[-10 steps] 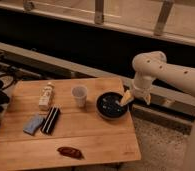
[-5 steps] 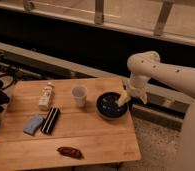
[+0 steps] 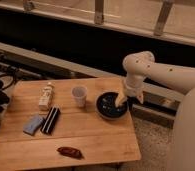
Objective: Drag the ceramic bowl in a circle
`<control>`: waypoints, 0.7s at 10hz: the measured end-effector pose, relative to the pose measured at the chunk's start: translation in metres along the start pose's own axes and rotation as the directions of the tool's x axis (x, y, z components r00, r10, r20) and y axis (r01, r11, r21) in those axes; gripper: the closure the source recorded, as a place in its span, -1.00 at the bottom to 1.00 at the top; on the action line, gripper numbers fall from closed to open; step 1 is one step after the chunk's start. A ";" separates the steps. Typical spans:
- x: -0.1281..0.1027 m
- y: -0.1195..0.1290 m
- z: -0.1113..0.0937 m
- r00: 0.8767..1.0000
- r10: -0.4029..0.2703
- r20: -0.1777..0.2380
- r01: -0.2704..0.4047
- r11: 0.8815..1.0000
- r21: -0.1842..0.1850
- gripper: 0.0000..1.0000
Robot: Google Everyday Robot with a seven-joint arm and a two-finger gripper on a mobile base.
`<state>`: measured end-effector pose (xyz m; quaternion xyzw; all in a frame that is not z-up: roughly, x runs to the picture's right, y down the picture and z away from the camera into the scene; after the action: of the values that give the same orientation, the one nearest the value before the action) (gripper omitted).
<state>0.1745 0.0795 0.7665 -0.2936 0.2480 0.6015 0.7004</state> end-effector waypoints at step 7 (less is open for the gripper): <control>-0.006 -0.008 -0.016 0.977 0.139 0.163 -0.115 0.982 -0.148 -0.60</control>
<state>0.1812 0.0632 0.7607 -0.2718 0.1624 0.6838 0.6574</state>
